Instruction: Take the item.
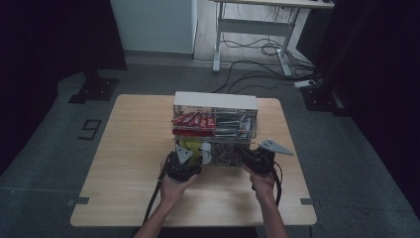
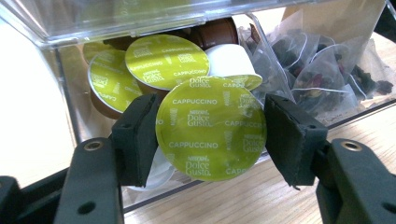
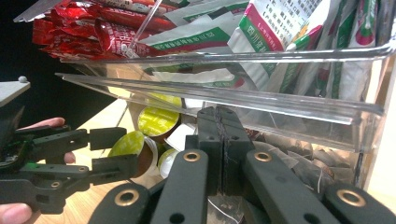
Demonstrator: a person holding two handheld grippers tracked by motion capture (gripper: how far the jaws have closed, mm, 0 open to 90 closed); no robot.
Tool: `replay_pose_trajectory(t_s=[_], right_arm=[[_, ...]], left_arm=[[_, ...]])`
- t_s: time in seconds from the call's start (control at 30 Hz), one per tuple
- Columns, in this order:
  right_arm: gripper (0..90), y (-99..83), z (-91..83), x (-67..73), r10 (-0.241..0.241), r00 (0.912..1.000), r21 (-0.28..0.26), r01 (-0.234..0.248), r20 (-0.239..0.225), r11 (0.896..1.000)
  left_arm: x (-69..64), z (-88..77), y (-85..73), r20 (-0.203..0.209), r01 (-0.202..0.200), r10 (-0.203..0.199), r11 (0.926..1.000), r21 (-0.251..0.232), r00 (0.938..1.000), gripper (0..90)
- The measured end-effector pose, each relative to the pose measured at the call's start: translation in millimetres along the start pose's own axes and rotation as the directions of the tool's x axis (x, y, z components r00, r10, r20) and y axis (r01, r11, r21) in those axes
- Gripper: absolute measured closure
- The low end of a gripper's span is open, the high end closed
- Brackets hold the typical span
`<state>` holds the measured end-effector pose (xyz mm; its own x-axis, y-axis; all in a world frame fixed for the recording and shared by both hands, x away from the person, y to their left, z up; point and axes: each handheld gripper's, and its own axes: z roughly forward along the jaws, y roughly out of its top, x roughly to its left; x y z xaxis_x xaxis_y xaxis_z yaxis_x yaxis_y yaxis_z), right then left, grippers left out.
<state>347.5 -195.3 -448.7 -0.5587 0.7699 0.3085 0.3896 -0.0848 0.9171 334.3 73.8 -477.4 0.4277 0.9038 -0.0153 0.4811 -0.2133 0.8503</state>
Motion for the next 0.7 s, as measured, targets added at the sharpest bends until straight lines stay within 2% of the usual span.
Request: replay_pose_trajectory(t_s=[0.27,0.4,0.7], right_arm=[[88.2,-0.1,0.0,-0.4,0.002,1.0000,-0.001,-0.002,-0.003,1.000],[88.2,-0.1,-0.1,-0.5,0.002,1.0000,0.000,-0.002,-0.003,1.000],[88.2,-0.3,-0.3,-1.8,0.006,1.0000,-0.003,-0.006,-0.002,1.000]], left_arm=[[1.8,-7.5,3.4,0.011,0.009,-0.009,0.9999,-0.011,0.9999,38.2],[3.6,-12.6,4.0,0.029,0.029,-0.028,0.9994,-0.017,0.9992,38.2],[4.8,-21.5,4.4,0.040,0.035,-0.034,0.9989,-0.031,0.9986,38.2]])
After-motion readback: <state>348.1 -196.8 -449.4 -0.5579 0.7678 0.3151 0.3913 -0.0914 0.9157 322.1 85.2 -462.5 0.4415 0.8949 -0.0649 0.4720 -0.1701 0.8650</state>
